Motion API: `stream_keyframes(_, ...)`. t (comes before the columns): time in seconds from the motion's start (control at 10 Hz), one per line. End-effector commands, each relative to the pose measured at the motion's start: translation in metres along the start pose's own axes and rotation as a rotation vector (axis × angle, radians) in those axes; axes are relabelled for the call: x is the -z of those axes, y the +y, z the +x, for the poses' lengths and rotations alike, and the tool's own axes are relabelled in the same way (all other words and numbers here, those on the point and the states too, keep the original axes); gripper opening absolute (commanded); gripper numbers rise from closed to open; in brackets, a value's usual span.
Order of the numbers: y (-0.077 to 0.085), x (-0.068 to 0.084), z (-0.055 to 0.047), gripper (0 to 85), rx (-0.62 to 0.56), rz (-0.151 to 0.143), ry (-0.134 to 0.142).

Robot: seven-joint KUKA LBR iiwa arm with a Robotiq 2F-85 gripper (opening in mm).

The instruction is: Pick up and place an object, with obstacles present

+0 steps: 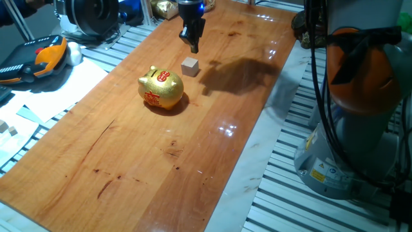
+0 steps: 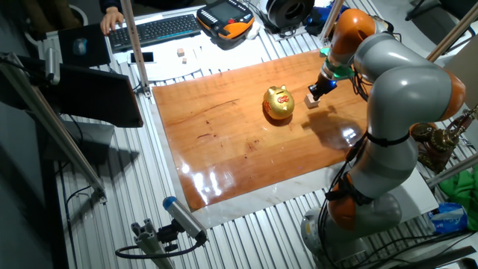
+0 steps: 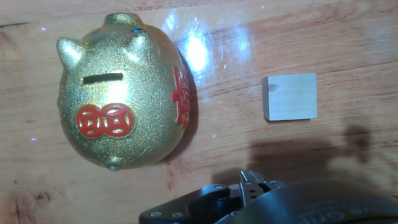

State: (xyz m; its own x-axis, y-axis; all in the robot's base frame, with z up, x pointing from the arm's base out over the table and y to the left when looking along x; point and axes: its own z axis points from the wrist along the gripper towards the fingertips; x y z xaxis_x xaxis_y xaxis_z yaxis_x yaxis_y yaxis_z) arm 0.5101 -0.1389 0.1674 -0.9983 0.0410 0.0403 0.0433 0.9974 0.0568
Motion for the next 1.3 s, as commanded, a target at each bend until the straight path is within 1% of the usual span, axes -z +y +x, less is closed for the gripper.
stream_keyframes(0.0,-0.0003,-0.0005,0.0002,0.0,-0.004,0.008,0.0)
stream_keyframes(0.1,-0.0005,-0.0002,0.0005,0.0,-0.008,0.004,0.005)
stream_keyframes(0.2,0.001,-0.0002,-0.0009,0.0,-0.014,-0.008,0.016)
stream_keyframes(0.3,0.0008,-0.0005,-0.0008,0.0,-0.02,-0.005,0.016)
stream_keyframes(0.6,0.0002,-0.0023,-0.0011,0.0,-0.019,0.011,-0.002)
stream_keyframes(0.7,0.0002,-0.0023,-0.0011,0.0,-0.006,-0.015,-0.001)
stream_keyframes(0.8,0.0002,-0.0023,-0.0011,0.0,-0.005,-0.03,0.002)
stream_keyframes(0.9,0.0002,-0.0023,-0.0011,0.0,-0.001,-0.015,-0.007)
stream_keyframes(1.1,0.0002,-0.0023,-0.0011,0.0,0.015,-0.009,-0.016)
stream_keyframes(1.2,0.0009,-0.002,-0.0018,0.0,0.013,-0.006,-0.016)
